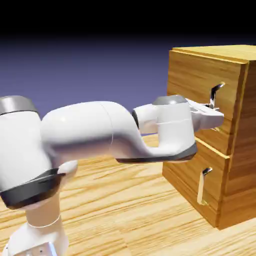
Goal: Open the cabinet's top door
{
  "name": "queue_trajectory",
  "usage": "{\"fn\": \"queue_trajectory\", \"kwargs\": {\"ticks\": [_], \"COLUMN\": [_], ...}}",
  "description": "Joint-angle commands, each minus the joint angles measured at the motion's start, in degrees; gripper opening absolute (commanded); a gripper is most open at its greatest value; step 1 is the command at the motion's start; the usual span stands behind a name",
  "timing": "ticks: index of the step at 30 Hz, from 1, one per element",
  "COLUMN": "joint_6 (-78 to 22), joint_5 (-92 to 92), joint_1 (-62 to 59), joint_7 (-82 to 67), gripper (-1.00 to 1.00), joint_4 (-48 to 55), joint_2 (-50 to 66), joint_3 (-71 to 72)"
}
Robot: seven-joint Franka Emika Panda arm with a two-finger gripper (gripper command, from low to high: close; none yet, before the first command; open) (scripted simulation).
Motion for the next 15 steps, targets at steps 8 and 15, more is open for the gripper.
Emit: {"fn": "queue_trajectory", "kwargs": {"ticks": [8, 15], "joint_6": [-8.6, -14.5], "joint_5": [8.9, 19.8], "joint_1": [-16.6, -29.6], "joint_7": [2.8, 2.8], "gripper": [-1.00, -1.00], "joint_4": [-12.3, -21.0], "joint_2": [3.5, 3.1], "joint_3": [14.5, 29.0]}}
